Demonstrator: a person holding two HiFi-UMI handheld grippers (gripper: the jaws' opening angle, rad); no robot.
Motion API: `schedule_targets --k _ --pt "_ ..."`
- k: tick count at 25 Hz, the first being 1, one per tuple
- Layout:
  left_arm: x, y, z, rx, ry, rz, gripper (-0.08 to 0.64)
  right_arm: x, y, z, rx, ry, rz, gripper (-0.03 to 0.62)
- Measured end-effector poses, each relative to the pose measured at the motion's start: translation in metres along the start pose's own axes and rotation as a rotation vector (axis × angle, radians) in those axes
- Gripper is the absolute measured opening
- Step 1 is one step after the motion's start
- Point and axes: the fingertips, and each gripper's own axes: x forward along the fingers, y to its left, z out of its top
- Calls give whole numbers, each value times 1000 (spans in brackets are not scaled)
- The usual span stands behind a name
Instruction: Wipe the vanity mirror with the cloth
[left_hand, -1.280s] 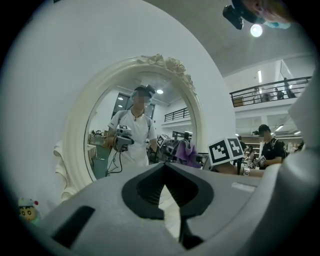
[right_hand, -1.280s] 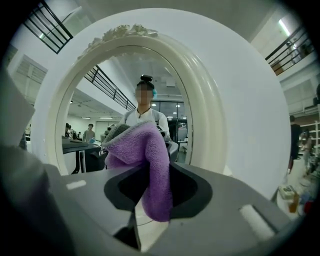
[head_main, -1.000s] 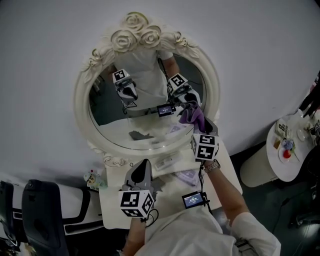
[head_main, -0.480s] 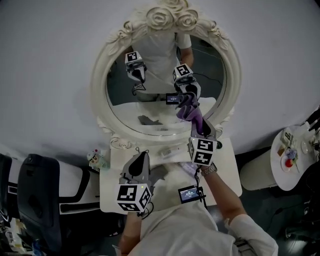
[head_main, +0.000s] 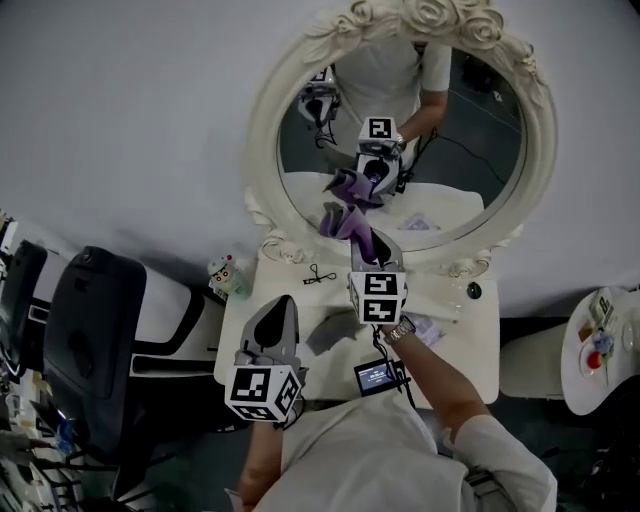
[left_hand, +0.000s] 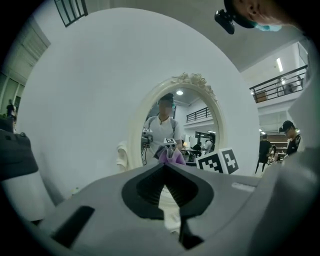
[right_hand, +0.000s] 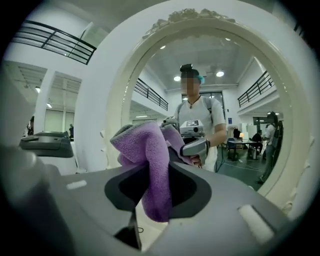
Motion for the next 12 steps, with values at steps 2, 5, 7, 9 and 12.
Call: schedule_targets --k 2,5,7,9,12 --pt "-10 10 -2 -2 -6 30 3 13 17 -1 5 2 31 114" --pt "-23 22 -5 -6 -10 70 3 31 35 -1 12 9 57 114" --pt "-31 30 -9 -13 -7 103 3 41 48 -1 23 13 78 114" --pt "-38 34 -12 -22 -3 126 3 50 57 0 36 17 89 114" --pt "-44 36 -16 -24 8 140 3 61 59 0 56 20 79 114"
